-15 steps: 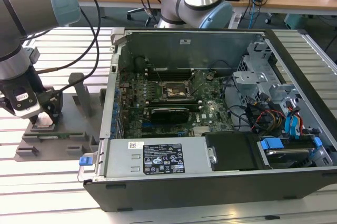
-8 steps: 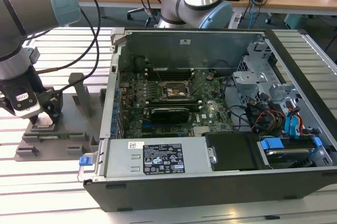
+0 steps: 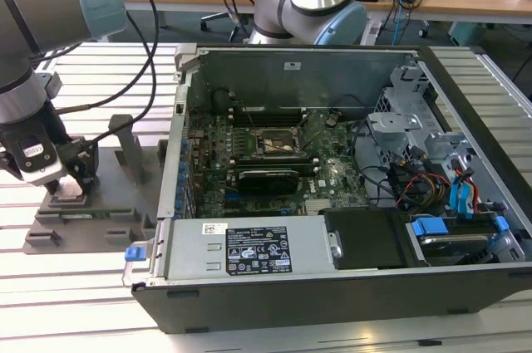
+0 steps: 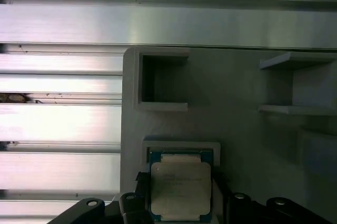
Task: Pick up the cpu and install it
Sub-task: 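Pick up the cpu and move it towards the insertion slot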
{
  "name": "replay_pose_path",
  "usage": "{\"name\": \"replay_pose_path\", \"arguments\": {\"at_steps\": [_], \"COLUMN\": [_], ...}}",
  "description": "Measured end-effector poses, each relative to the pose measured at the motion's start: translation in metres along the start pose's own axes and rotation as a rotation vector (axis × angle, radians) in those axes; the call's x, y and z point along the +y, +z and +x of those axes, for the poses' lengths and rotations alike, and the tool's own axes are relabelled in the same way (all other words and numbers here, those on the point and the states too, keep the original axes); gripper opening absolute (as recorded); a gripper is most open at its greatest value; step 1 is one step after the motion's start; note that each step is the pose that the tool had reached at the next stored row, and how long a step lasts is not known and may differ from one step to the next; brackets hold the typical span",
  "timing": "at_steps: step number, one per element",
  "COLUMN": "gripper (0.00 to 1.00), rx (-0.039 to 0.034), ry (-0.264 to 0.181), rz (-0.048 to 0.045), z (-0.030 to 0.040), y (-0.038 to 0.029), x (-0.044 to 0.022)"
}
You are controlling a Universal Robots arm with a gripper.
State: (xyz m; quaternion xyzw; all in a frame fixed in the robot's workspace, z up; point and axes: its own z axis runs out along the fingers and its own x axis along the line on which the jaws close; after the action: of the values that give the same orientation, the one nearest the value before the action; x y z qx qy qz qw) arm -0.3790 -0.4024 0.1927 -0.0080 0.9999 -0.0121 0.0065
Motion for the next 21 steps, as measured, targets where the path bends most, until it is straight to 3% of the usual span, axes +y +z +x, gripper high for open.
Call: {"name": "replay_pose_path", "arguments": {"at_steps": [10,21], "gripper": [0.55,0.55], "rx": [0.0001,0.0000], "ry": [0.000,0.000], "rz": [0.0000,0.0000], "z": [-0.0002,-0.0004], "y": [-0.0189,-0.0323], "x": [-0.0005,-0.0008]}}
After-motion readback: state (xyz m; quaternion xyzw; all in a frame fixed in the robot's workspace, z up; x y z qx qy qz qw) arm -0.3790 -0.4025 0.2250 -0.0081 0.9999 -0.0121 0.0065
